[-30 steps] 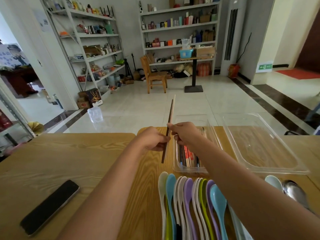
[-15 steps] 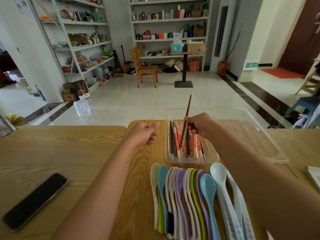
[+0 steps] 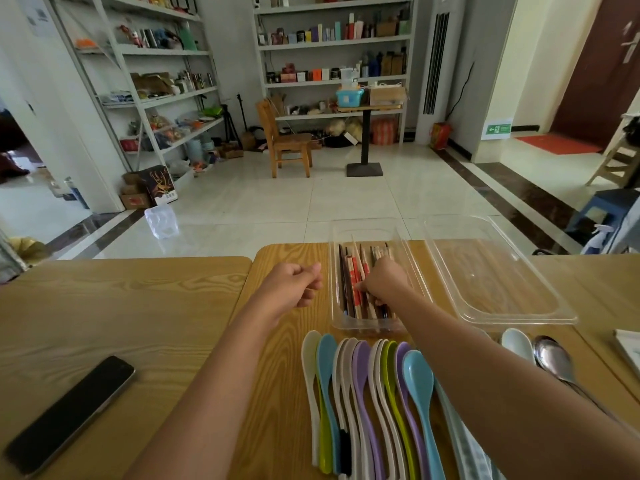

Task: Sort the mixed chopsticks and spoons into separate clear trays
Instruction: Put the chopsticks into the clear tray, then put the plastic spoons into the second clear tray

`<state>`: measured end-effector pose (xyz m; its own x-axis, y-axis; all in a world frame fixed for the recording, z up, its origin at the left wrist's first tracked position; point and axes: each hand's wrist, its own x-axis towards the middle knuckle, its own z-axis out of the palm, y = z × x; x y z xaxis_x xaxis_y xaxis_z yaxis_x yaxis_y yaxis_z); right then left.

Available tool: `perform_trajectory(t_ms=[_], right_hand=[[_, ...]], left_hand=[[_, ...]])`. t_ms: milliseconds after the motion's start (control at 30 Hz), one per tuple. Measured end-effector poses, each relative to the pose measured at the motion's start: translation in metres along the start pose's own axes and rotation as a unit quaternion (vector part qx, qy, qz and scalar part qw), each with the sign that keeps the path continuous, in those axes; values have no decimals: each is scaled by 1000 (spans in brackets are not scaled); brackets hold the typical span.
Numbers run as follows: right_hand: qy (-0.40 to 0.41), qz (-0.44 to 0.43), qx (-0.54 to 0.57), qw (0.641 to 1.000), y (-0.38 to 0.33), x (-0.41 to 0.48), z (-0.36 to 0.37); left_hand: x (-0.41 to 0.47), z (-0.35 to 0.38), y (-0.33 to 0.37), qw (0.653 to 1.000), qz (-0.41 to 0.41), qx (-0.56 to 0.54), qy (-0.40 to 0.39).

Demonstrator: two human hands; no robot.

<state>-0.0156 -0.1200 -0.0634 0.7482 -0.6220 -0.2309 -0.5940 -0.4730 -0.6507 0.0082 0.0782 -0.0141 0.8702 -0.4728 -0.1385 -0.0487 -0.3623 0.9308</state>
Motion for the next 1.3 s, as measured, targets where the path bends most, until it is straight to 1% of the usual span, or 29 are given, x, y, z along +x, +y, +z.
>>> perform_trajectory(t_ms=[167, 233, 300, 400, 533, 600, 700, 800, 833, 933, 1100, 1200, 1300], right_hand=[[28, -24, -35, 999, -1, -10, 3], [37, -37, -23, 998, 0, -17, -1], [47, -49, 8, 998, 1, -26, -9], [64, -76, 83, 992, 6, -51, -28], [118, -121, 176, 970, 44, -126, -66], [146, -97, 196, 965, 80, -161, -82], [176, -36, 150, 972, 138, -191, -100], [222, 17, 108, 969, 180, -198, -115], [222, 30, 79, 971, 188, -198, -118], [185, 45, 13, 982, 208, -196, -114], [136, 59, 2, 989, 216, -194, -110], [111, 53, -27, 992, 216, -195, -112], [106, 59, -36, 992, 217, -196, -111]], left_hand=[[-4, 5, 5, 1000, -2, 11, -4], [-11, 9, 9, 1000, -2, -4, 2], [-22, 13, 11, 999, -6, -51, 8], [-48, 29, 11, 989, -25, -143, 3], [-89, 65, 5, 965, -53, -257, -22], [-106, 85, 3, 951, -53, -301, -40], [-128, 119, 4, 946, -43, -313, -75], [-141, 157, 11, 943, -50, -311, -107], [-144, 168, 13, 942, -57, -310, -117], [-149, 194, 14, 939, -77, -304, -142], [-148, 210, 15, 942, -89, -289, -142], [-147, 212, 15, 943, -88, -287, -142], [-145, 212, 14, 943, -84, -285, -148]])
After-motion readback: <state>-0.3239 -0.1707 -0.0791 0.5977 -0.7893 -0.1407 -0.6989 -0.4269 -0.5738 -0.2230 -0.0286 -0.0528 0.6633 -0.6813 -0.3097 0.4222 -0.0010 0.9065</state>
